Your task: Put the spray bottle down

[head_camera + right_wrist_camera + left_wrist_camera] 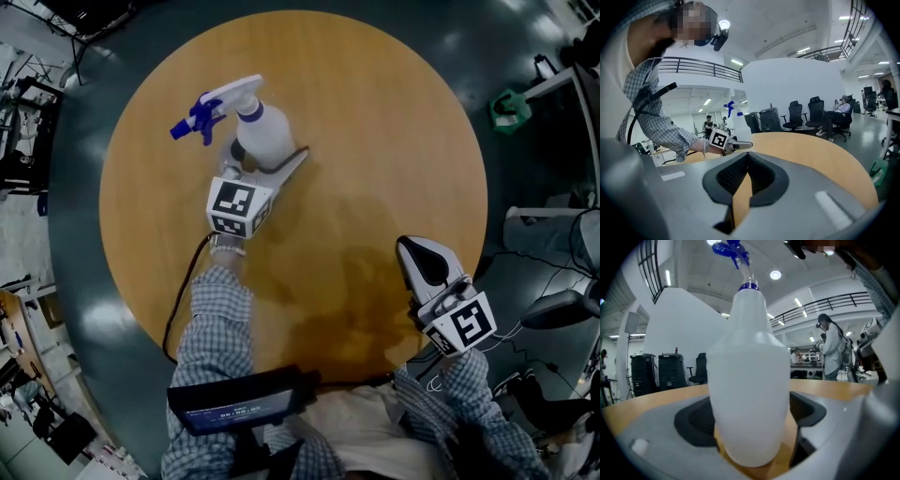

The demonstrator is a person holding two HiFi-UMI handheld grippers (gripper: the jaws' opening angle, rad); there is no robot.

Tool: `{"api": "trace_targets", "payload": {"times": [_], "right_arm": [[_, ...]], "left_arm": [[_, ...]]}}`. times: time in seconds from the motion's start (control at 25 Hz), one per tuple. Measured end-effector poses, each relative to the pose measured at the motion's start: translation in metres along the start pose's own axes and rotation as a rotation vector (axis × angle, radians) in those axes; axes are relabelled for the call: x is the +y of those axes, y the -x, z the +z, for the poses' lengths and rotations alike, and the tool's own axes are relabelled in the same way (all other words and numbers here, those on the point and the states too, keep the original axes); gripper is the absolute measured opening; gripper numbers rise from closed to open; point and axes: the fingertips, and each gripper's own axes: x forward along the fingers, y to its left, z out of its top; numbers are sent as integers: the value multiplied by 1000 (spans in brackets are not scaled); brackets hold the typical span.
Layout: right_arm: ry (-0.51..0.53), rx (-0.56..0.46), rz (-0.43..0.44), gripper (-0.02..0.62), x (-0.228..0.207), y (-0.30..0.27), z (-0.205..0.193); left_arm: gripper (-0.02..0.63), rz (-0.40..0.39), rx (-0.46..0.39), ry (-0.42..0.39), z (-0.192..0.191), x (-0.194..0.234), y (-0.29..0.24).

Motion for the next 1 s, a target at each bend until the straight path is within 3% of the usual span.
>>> {"api": "trace_targets", "payload": {"times": [0.36, 0.68, 0.92, 1.0], "right_arm": [[7, -9, 15, 3, 17, -3, 7], [23, -38, 12, 3, 38, 7, 19], [48, -86, 1, 3, 62, 17, 38], [47, -102, -5, 3, 70, 22, 42]], "left_arm": [[472, 4, 26, -1, -2, 6, 23], [466, 56, 5, 32, 9, -3, 73], [217, 97, -32, 6, 33, -25, 132], [205, 110, -58, 11, 44, -36, 152]]}}
